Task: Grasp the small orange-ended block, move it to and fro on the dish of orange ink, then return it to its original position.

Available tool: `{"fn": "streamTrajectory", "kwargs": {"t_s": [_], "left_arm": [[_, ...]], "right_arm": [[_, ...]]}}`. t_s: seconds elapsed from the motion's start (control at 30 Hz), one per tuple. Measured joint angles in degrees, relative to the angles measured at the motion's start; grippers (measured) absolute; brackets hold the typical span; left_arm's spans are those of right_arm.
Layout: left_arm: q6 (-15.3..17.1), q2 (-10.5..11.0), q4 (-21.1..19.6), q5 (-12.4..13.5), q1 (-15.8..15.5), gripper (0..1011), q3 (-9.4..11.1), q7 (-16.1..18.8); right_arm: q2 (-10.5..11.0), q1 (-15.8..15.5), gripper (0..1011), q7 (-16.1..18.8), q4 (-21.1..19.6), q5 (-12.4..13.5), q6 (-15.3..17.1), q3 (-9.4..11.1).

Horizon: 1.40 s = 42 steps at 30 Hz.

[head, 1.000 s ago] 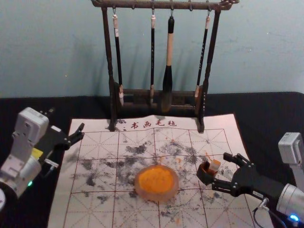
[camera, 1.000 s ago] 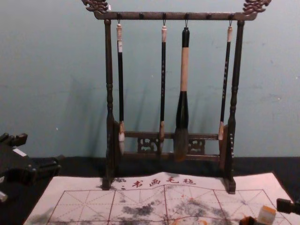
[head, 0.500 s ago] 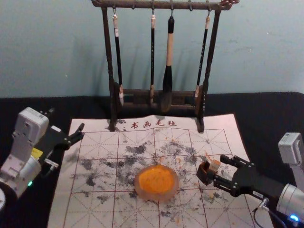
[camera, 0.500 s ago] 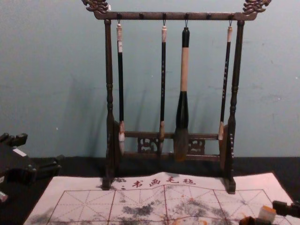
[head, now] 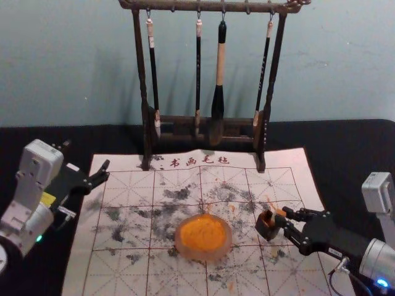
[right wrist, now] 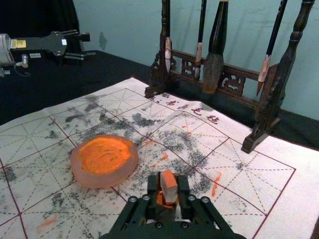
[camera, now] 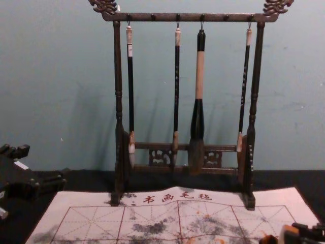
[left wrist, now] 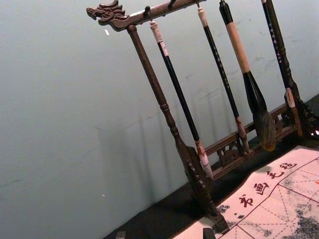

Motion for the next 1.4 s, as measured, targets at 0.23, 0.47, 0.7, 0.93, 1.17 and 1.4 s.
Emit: {"fn": "streamTrajectory", "kwargs": {"t_s": [0.23,0.47,0.7,0.93,1.17,1.4], "left_arm": [[0.0,0.0,0.0,0.0,0.0,1001,0.0,0.0],[0.0,0.0,0.0,0.0,0.0,1001,0.0,0.0],[0.0,0.0,0.0,0.0,0.0,1001,0.0,0.0],[0.0,0.0,0.0,0.0,0.0,1002,0.0,0.0],[0.0,0.0,0.0,0.0,0.0,1001,0.0,0.0],[0.0,0.0,0.0,0.0,0.0,1001,0.0,0.0]], "right_arm": [[0.0,0.0,104,0.0,0.0,0.0,0.0,0.0],[0.0,0.0,104,0.0,0.0,0.0,0.0,0.0],[0.0,0.0,104,0.0,0.0,0.0,0.0,0.0],[0.0,0.0,104,0.0,0.0,0.0,0.0,0.0],[0.2,-0.1,104,0.1,-0.5,0.2,0.0,0.1],[0.6,-0.4,104,0.0,-1.9,0.6,0.0,0.5]]}}
